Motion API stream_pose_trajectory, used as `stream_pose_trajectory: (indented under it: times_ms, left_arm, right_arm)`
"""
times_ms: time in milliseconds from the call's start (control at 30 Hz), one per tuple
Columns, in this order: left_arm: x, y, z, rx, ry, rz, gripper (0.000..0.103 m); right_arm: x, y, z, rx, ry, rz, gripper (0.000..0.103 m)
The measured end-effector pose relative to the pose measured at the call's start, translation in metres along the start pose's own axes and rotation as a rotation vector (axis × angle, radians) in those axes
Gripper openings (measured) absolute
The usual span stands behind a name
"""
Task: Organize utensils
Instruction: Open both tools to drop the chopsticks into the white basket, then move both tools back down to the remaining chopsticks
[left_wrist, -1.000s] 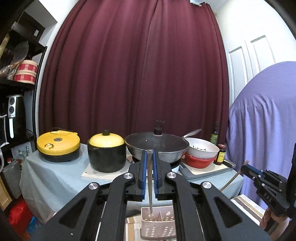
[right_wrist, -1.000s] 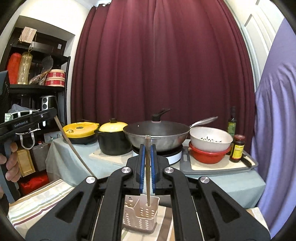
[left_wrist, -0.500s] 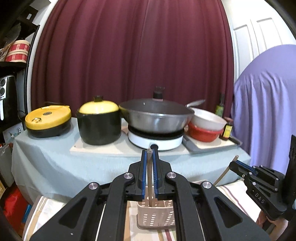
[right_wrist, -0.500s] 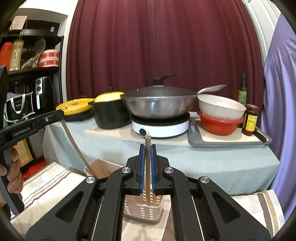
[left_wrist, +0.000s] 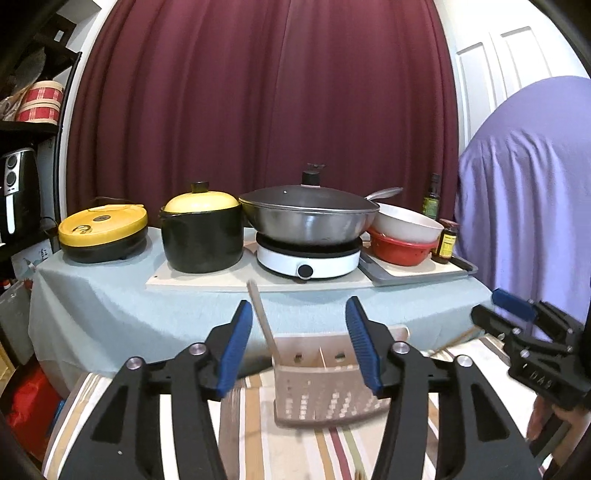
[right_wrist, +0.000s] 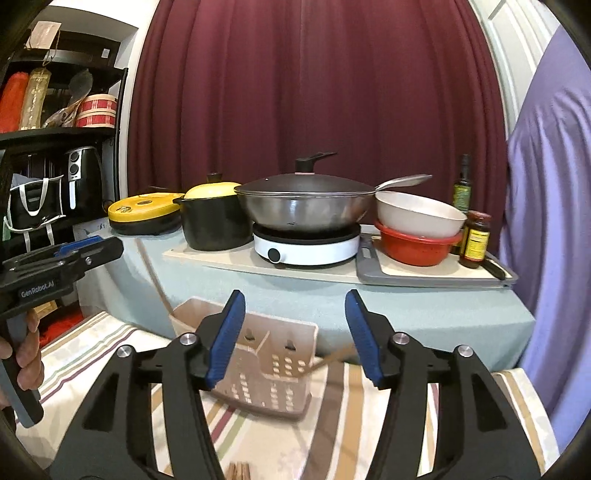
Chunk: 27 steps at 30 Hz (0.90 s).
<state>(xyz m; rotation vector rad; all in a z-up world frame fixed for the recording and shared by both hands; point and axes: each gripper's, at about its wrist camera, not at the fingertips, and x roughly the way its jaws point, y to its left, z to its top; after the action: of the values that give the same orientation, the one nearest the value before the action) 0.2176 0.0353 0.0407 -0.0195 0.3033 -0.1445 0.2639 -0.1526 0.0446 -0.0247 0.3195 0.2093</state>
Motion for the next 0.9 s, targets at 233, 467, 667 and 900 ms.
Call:
stream_pose_trajectory:
  times_ms: [233, 467, 667, 900]
  left_arm:
    - [-0.042, 0.002, -0.04, -0.012, 0.032, 0.004, 0.056]
    - [-0.075, -0.003, -0.101, 0.025, 0.085, 0.046, 0.056]
    - [-0.095, -0.001, -0.151, 0.007, 0.161, 0.062, 0.056]
    - [-0.11, 0.001, -0.199, -0.005, 0.251, 0.074, 0.056]
  right_arm:
    - [-0.054, 0.0, -0.038, 0.002, 0.035, 0.005, 0.057]
    - [-0.101, 0.007, -0.106, 0.017, 0.096, 0.04, 0.057]
    - [-0.126, 0.014, -0.172, 0.005, 0.188, 0.062, 0.052]
    - [-0.144, 0.012, -0.23, 0.039, 0.278, 0.062, 0.036]
